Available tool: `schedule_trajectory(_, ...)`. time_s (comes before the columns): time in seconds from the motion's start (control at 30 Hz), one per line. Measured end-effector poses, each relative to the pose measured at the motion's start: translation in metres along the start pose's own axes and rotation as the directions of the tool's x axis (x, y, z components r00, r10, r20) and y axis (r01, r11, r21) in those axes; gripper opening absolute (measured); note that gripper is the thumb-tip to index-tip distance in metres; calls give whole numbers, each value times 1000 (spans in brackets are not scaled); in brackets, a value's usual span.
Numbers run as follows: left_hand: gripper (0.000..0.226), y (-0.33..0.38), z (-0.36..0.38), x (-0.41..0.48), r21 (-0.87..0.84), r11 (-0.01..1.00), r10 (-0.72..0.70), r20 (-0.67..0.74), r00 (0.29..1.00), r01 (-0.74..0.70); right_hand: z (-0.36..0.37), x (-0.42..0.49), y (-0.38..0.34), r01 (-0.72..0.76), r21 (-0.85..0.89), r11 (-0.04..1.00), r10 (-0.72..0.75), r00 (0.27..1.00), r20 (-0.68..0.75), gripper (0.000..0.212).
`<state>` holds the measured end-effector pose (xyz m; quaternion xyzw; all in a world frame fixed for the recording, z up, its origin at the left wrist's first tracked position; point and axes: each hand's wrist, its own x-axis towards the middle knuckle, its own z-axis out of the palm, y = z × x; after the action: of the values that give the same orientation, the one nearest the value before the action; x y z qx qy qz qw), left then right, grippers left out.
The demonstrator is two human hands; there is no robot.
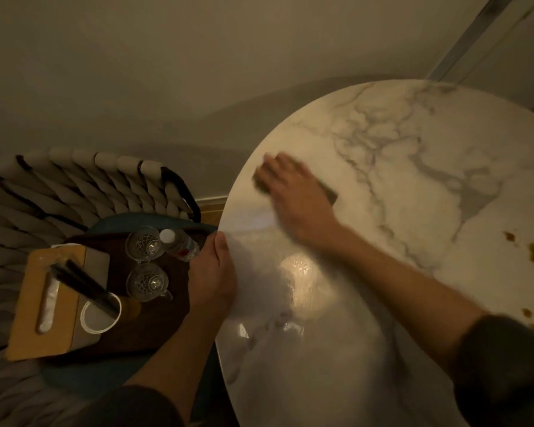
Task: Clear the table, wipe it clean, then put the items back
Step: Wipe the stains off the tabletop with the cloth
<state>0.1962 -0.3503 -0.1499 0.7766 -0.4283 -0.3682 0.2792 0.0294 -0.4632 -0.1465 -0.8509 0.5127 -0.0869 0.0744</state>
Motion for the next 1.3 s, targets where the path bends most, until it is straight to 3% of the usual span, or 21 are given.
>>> schedule_trajectory(0.2,50,3,0,-1,9,1000,2,-28,1000,-2,3,-186,-87,211,102,972,-227,957,181,63)
schedule_trajectory(0.3,53,6,-1,-4,34,999,2,-31,1000,-1,-5,-238,-80,453,105,885,-463,842,277,49)
schedule_trajectory(0.37,54,7,0,-4,68,997,-19,-21,1000,20,-10,-230,-52,546,166,821,-571,777,264,46)
schedule_trajectory(0.43,54,6,1,-2,111,994,2,-32,1000,2,-14,-196,-14,466,136,874,-484,860,165,45)
schedule_trajectory(0.5,52,0,0,-5,170,984,70,-66,995,-58,-19,-156,22,172,98,980,-179,981,69,47)
schedule_trajectory(0.57,50,-6,1,-16,225,957,206,-83,975,-183,-25,-129,40,-111,102,989,109,994,21,50)
schedule_trajectory(0.63,53,-10,3,-33,282,925,288,-85,954,-254,-21,-119,31,-217,101,971,220,975,-21,50)
schedule_trajectory(0.73,58,-20,5,-62,321,895,346,-56,937,-311,-11,-146,-12,-153,73,985,156,988,-24,52)
schedule_trajectory(0.87,59,-39,8,-107,215,921,352,-104,930,-325,-5,-242,-73,9,109,994,-15,999,47,64)
schedule_trajectory(1.03,60,-57,25,-193,251,918,347,-133,928,-307,1,-369,-112,44,147,988,-65,988,141,67)
schedule_trajectory(1.17,59,-51,49,-258,341,883,372,-87,924,-323,-12,-436,-88,-71,114,991,54,988,145,73)
schedule_trajectory(1.3,55,-56,62,-278,409,879,319,-115,941,-247,-33,-499,-32,-266,104,958,258,962,86,68)
